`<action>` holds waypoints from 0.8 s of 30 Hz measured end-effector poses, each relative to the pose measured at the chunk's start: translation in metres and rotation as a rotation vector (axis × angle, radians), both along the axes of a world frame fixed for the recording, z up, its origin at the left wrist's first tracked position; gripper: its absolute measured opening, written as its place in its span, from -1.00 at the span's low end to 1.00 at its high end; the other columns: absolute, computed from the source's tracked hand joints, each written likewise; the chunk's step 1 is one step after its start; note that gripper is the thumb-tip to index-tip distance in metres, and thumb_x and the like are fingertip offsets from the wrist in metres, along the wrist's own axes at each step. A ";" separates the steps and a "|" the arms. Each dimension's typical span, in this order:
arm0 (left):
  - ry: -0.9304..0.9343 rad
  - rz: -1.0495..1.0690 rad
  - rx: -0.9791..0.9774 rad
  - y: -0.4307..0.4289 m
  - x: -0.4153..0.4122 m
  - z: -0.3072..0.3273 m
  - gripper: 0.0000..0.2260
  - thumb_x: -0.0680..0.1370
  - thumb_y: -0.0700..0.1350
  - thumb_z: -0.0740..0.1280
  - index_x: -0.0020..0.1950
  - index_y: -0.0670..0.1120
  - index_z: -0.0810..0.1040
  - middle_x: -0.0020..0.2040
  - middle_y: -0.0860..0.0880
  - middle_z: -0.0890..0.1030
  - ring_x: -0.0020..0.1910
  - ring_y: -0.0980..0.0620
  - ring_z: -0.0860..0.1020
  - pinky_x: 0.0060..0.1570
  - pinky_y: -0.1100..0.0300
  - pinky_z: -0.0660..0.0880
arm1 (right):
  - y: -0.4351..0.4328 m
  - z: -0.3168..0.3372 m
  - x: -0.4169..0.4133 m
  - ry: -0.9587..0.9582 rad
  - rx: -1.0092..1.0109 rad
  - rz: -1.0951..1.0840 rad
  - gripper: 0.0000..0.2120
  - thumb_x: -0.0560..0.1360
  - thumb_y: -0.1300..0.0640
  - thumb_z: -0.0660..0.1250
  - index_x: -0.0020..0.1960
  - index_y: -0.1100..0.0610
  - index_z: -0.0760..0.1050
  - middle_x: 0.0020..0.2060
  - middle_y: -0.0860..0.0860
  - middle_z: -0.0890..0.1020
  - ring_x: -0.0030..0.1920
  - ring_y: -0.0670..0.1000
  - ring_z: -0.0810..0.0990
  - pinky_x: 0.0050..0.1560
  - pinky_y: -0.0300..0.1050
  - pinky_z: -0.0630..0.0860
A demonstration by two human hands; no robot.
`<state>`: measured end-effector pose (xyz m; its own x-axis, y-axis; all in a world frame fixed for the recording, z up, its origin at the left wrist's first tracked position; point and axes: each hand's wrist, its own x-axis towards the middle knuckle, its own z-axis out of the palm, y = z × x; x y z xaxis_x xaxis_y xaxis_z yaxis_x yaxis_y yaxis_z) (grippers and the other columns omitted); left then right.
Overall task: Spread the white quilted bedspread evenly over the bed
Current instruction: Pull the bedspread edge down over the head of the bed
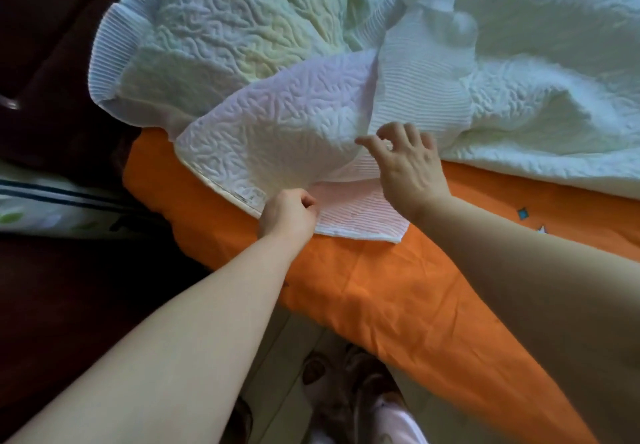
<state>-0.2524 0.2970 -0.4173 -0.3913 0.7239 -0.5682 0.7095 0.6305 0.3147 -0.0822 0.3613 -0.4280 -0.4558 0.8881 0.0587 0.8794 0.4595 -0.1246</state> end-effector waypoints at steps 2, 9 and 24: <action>-0.011 0.013 -0.016 0.003 0.004 -0.002 -0.88 0.51 -0.06 0.34 -0.01 0.03 0.66 0.06 -0.01 0.67 0.10 -0.08 0.59 0.02 0.18 0.47 | 0.015 0.006 -0.009 -0.075 -0.089 0.057 -0.32 0.35 0.40 0.28 0.40 -0.05 0.33 0.38 0.13 0.35 0.37 0.20 0.31 0.31 0.15 0.25; -0.023 0.062 -0.037 0.014 0.002 0.003 -0.88 0.53 -0.03 0.33 -0.02 0.03 0.65 0.04 -0.02 0.67 0.07 -0.08 0.59 -0.09 0.21 0.43 | 0.050 0.015 -0.026 -0.231 -0.220 0.118 -0.65 0.54 0.32 0.06 0.17 0.03 0.48 0.37 0.01 0.42 0.57 0.02 -0.07 0.48 0.20 -0.27; 0.137 0.225 0.068 0.017 0.026 0.040 -0.13 0.32 0.26 0.45 0.37 -0.20 0.16 0.36 -0.18 0.30 0.37 -0.18 0.31 0.18 -0.04 0.42 | 0.047 0.077 -0.039 0.319 -0.329 -0.056 -0.77 0.59 0.13 0.13 0.06 0.21 0.51 -0.11 0.16 0.65 -0.07 0.22 0.57 -0.22 -0.12 0.23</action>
